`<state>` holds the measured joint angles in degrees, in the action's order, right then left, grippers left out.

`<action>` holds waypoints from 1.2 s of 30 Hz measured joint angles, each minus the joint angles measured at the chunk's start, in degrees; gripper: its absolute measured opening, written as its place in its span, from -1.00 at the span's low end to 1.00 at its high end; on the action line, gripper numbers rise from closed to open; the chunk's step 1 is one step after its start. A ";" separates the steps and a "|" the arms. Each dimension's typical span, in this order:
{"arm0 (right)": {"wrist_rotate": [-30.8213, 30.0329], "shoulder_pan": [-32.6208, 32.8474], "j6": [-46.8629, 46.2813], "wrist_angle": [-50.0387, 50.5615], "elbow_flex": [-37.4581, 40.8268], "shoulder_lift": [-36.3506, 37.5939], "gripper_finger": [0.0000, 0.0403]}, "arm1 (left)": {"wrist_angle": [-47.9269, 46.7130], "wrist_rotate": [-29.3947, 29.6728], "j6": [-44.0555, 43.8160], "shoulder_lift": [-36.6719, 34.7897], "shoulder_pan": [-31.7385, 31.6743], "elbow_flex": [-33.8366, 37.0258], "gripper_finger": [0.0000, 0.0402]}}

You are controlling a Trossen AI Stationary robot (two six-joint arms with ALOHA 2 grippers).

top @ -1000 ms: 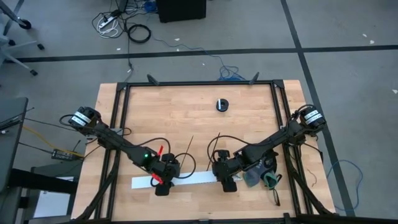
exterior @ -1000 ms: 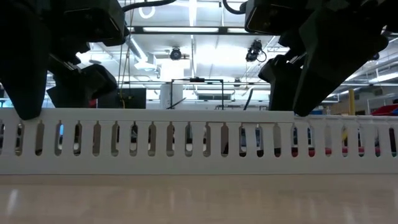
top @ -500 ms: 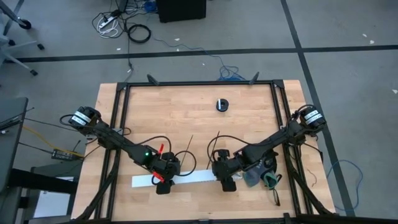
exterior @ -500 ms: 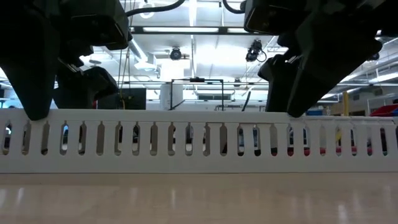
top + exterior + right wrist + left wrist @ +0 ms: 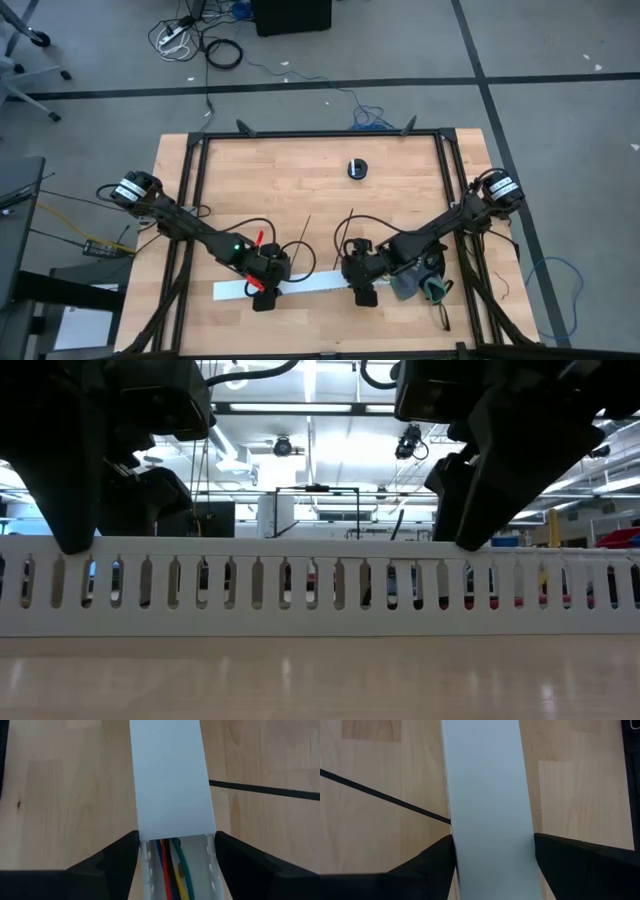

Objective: Ziptie cables
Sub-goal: Close the white cable duct

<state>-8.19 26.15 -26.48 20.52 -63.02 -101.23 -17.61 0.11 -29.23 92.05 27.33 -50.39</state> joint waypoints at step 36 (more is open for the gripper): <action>1.28 0.79 -1.83 1.00 0.02 0.00 0.24 | -0.50 -0.71 0.07 -0.04 0.02 0.00 0.20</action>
<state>-6.90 26.94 -28.32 21.52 -63.00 -101.23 -18.11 -0.60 -29.17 92.01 27.35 -50.39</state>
